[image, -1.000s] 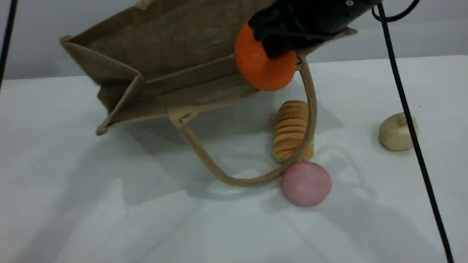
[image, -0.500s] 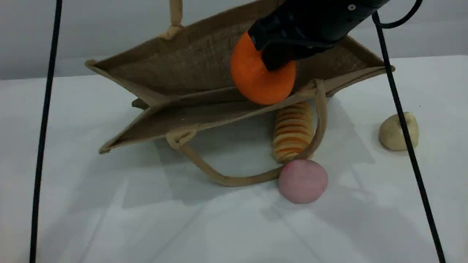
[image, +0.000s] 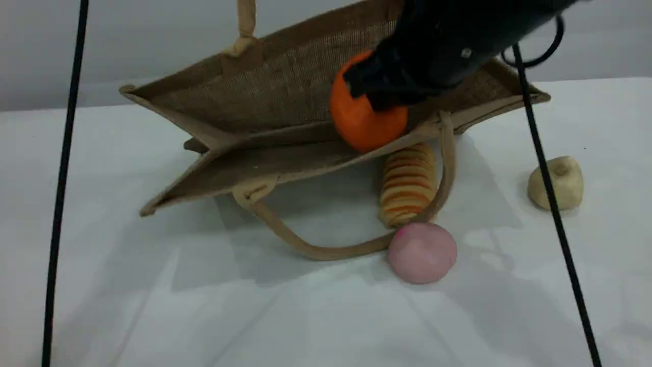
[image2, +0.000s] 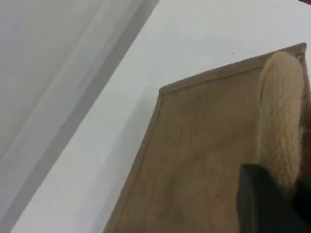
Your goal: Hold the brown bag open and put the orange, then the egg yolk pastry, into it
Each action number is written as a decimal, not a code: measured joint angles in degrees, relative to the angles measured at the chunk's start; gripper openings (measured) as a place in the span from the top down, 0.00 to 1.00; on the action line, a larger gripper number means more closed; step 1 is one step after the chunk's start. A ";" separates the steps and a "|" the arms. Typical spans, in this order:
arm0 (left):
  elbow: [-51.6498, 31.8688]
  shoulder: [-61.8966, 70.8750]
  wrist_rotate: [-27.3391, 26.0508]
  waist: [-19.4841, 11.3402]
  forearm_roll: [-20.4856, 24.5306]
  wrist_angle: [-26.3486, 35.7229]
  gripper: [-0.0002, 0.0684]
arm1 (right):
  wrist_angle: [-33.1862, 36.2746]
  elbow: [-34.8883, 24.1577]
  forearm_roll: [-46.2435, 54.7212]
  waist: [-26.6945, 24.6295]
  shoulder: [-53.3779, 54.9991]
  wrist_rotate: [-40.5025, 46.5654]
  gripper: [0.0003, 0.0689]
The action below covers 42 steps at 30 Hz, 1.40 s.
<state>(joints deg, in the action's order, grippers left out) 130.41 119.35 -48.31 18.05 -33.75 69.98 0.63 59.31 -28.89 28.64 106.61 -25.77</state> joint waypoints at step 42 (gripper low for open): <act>0.00 -0.05 0.42 -0.12 -2.00 -0.03 0.86 | 17.71 -0.05 0.31 -0.79 -20.38 -2.71 0.16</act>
<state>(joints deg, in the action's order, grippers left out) 130.41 119.29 -47.89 17.93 -35.75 69.95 18.34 59.25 -28.59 27.85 86.23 -28.48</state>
